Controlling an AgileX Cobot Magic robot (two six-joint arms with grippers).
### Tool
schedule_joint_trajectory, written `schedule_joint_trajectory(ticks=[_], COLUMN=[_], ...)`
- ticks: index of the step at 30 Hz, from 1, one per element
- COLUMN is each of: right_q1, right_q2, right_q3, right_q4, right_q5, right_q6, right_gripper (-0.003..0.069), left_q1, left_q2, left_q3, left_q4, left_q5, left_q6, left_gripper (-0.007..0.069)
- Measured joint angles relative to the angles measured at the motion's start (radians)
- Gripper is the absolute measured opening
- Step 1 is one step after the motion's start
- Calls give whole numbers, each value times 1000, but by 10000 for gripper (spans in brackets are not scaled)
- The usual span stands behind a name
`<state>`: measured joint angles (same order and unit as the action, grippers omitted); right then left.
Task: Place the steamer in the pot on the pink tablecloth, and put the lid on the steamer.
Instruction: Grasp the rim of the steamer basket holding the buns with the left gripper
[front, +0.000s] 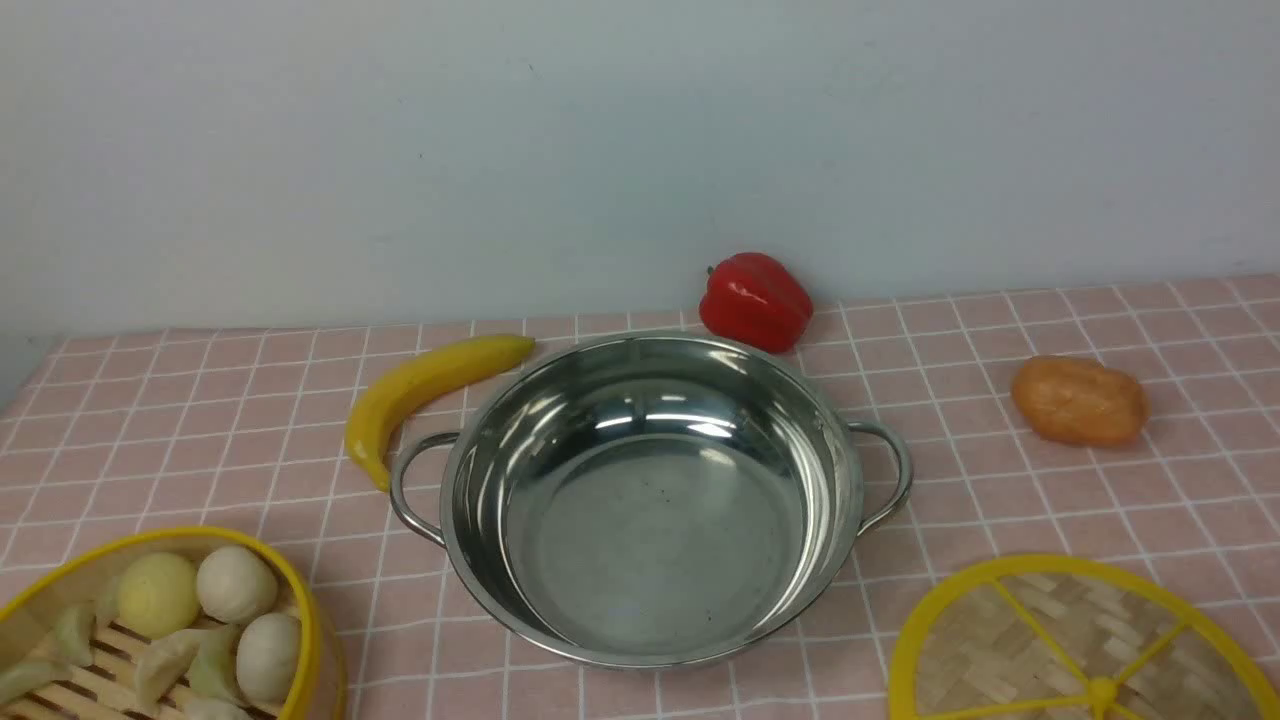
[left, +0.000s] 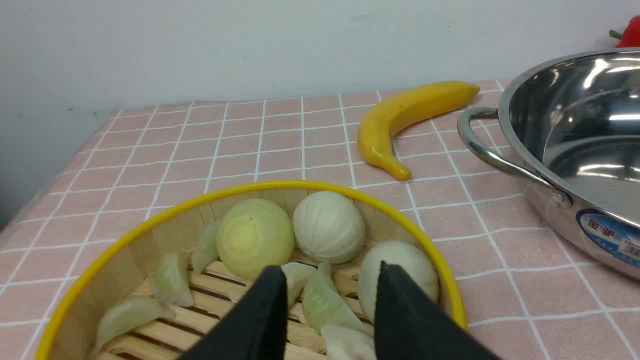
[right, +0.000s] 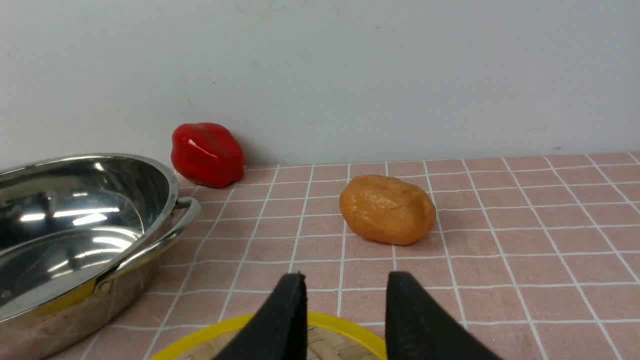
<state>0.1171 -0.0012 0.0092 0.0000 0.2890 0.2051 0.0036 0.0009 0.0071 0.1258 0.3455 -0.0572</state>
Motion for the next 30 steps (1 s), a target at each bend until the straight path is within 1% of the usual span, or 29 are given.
schedule_joint_trajectory(ticks=[26, 28, 30], right_q1=[0, 0, 0], right_q2=[0, 0, 0], right_q3=[0, 0, -25], right_q4=[0, 36, 57], right_q5=[-17, -72, -77], right_q6=[4, 15, 18], right_gripper=[243, 243, 243], left_q1=[0, 0, 0], left_q2=[0, 0, 0], left_q3=[0, 0, 0], left_q4=[0, 0, 0], left_q5=[0, 0, 0], left_q6=[0, 0, 0], left_gripper=[243, 243, 243])
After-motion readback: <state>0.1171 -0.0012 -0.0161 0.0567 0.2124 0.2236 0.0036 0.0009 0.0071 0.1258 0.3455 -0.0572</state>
